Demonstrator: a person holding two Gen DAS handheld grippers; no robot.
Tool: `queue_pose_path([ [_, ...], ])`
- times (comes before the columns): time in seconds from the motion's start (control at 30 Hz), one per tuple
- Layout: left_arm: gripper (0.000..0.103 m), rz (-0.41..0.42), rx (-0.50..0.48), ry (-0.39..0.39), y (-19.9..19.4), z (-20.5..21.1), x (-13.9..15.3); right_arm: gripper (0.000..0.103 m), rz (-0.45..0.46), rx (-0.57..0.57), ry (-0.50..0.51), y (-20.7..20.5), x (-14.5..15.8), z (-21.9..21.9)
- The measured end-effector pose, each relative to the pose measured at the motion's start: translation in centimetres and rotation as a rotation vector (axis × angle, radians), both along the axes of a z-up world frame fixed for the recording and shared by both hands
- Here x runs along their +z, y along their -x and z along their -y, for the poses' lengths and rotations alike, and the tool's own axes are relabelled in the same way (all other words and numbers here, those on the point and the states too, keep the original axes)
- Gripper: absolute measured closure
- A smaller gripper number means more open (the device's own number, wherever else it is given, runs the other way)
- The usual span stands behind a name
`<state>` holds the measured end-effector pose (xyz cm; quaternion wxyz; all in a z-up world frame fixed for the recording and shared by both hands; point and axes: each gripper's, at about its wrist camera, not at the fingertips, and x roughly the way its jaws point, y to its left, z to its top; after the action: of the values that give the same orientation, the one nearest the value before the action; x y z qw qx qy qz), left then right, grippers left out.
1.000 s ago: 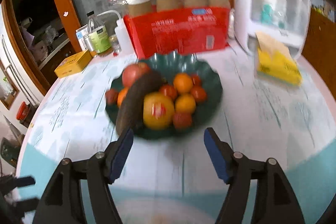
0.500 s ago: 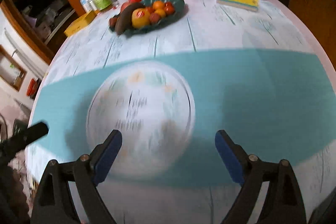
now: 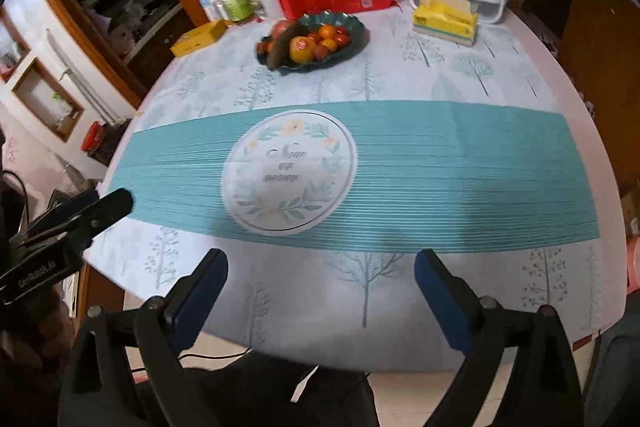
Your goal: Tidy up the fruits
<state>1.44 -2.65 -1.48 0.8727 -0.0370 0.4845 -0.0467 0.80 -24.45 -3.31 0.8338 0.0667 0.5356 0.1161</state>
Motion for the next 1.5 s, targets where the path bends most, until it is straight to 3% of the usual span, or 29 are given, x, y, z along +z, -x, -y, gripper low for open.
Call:
queue_pose_path([
  [0.23, 0.010, 0.028, 0.017, -0.055, 2.3, 1.7, 2.0, 0.008, 0.025, 0.044, 0.009, 3.2, 3.3, -1.1],
  [0.37, 0.009, 0.058, 0.055, -0.086, 3.5, 2.2, 2.6, 0.008, 0.035, 0.001, 0.012, 4.9, 3.3, -0.7],
  [0.47, 0.001, 0.094, 0.079, -0.093, 4.4, 2.4, 3.0, 0.003, 0.052, -0.024, 0.012, 5.4, 3.2, -0.2],
  [0.77, 0.001, 0.162, 0.117, -0.115, 5.0, 2.8, 4.1, 0.000, 0.150, -0.063, 0.045, 6.0, 4.4, 0.8],
  [1.5, 0.001, 0.124, 0.109, -0.145, 3.3, 4.6, 3.1, 0.000, 0.100, -0.044, 0.040, 4.3, 3.0, 1.2],
])
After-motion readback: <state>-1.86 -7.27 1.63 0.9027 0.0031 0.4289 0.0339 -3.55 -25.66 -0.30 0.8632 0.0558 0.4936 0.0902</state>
